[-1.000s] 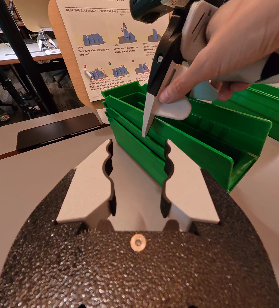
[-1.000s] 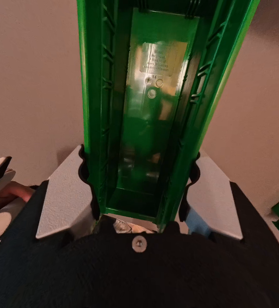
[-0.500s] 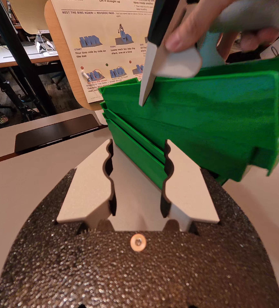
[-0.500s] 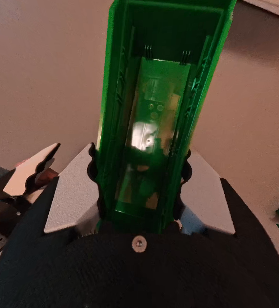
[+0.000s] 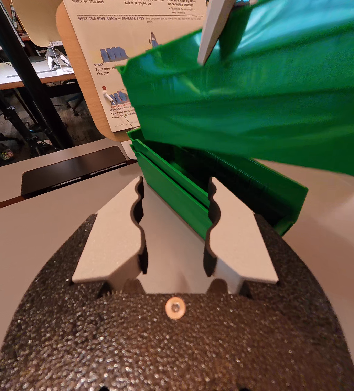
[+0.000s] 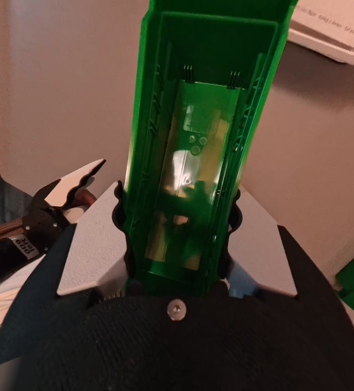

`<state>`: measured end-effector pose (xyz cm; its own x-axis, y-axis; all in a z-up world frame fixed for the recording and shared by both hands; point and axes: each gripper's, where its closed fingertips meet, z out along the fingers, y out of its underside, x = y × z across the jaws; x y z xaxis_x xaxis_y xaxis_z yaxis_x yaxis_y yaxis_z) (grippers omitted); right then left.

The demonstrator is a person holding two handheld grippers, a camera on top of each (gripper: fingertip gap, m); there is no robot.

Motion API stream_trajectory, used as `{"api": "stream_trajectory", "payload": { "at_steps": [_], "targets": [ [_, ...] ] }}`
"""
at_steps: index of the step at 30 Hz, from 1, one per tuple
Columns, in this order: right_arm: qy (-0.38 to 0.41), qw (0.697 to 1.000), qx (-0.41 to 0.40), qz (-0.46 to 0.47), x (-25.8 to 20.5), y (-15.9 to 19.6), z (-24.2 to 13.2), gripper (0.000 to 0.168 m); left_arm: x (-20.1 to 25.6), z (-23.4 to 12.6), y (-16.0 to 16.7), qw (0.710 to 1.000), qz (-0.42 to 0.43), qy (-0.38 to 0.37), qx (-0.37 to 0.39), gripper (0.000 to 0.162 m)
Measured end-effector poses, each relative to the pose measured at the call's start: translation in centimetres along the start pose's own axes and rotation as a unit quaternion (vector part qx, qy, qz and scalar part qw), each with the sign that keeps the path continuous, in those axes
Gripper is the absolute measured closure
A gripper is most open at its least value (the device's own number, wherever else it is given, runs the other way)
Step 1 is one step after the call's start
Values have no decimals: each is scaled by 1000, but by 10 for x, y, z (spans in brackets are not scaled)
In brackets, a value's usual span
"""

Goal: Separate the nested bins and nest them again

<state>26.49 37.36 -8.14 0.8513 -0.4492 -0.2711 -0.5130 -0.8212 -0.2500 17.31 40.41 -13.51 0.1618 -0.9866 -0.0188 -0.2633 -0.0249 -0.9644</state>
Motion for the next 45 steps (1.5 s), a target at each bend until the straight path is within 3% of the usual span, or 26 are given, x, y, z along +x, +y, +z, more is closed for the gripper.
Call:
{"api": "stream_trajectory", "payload": {
  "at_steps": [6,12,24,45],
  "targets": [
    [-8,998,60,-1,16,1,-62,67,-4,-1,-1,1000,-8,-2,3,103],
    [11,994,97,50,86,22,-87,66,0,2,1,1000,0,-2,-2,103],
    [39,984,82,152,235,98,-10,65,13,7,3,1000,10,11,-8,103],
    [53,987,64,135,287,126,57,57,19,21,14,999,35,-3,-26,104]
  ]
}}
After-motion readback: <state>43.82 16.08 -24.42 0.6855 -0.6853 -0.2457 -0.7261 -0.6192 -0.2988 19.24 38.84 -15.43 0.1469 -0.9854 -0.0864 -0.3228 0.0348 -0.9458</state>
